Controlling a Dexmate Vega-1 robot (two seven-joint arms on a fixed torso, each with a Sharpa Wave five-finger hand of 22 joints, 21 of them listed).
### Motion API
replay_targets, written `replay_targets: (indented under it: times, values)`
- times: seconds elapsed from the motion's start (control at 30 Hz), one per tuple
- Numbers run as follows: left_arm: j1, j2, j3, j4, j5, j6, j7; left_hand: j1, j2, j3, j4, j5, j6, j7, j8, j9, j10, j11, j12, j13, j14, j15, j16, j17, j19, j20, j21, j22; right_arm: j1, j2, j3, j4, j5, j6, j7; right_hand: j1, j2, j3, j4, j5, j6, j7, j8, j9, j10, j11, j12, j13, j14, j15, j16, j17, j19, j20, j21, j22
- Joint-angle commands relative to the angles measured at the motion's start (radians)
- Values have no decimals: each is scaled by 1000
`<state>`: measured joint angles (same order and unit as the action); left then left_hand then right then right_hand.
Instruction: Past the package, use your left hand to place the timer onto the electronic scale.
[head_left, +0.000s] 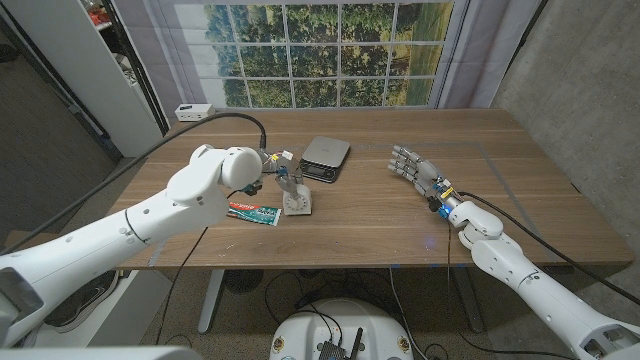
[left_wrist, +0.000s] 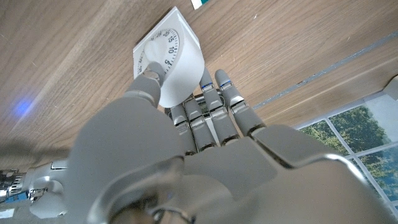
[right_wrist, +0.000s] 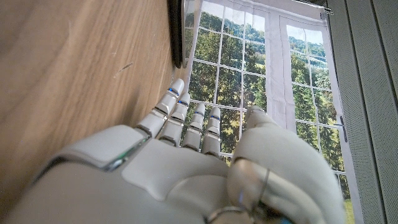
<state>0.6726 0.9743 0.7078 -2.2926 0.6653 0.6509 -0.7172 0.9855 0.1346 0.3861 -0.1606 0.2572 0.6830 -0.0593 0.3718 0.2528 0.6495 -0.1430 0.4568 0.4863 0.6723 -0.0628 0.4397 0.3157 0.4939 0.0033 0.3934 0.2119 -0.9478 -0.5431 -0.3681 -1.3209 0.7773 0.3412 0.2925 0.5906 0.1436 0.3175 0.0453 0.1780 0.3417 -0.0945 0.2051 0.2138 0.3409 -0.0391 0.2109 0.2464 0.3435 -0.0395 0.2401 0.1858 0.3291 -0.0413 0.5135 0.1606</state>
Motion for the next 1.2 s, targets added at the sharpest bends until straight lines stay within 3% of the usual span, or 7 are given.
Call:
replay_targets:
  times: [0.03,0.27,0.47,0.8,1.2]
  values:
    - [-66,21,-57,-12,-66,-72,-9,24,15,-8,1,-11,18,1,13,8,44,-22,12,11,19,-147,14,14,7,-5,10,4,14,15,-7,23,5,7,22,-12,2,10,0,5,8,-4,0,-2,7,1,4,-2,8,-98,-2,3,7,-21,-8,2]
    - [-155,17,-82,27,-129,-175,-43,30,14,-18,5,-20,28,5,19,14,47,-22,15,23,26,-148,23,25,7,-6,16,6,13,18,-10,23,2,15,29,-13,3,12,-1,5,7,-4,-1,-3,6,-1,4,-2,9,-98,-5,3,9,-21,-13,2]
    - [-235,-1,-58,72,-74,-272,-50,26,12,-23,11,-25,23,6,19,18,43,-26,14,30,24,-146,17,23,4,-5,19,7,-1,14,-7,-3,-1,14,12,-14,2,13,-3,5,5,-4,-2,-3,7,0,4,-2,10,-96,-7,2,9,-20,-16,2]
    - [-354,-83,-28,251,-57,-465,-34,18,5,-31,22,-28,29,1,24,25,45,-26,16,45,32,-150,3,14,1,-8,28,10,-32,-4,5,-72,-38,60,-34,-14,2,18,-8,5,5,-4,-2,-5,8,-5,3,-3,11,-99,-11,1,12,-20,-24,2]
    - [-434,-157,10,443,-46,-591,-3,25,12,-35,25,-29,26,-3,25,32,41,-25,14,61,31,-154,-4,17,-5,-8,36,11,-38,-15,9,-109,-74,82,-81,-14,2,22,-12,5,6,-6,-2,-6,5,-8,1,-4,13,-102,-14,1,13,-20,-32,3]
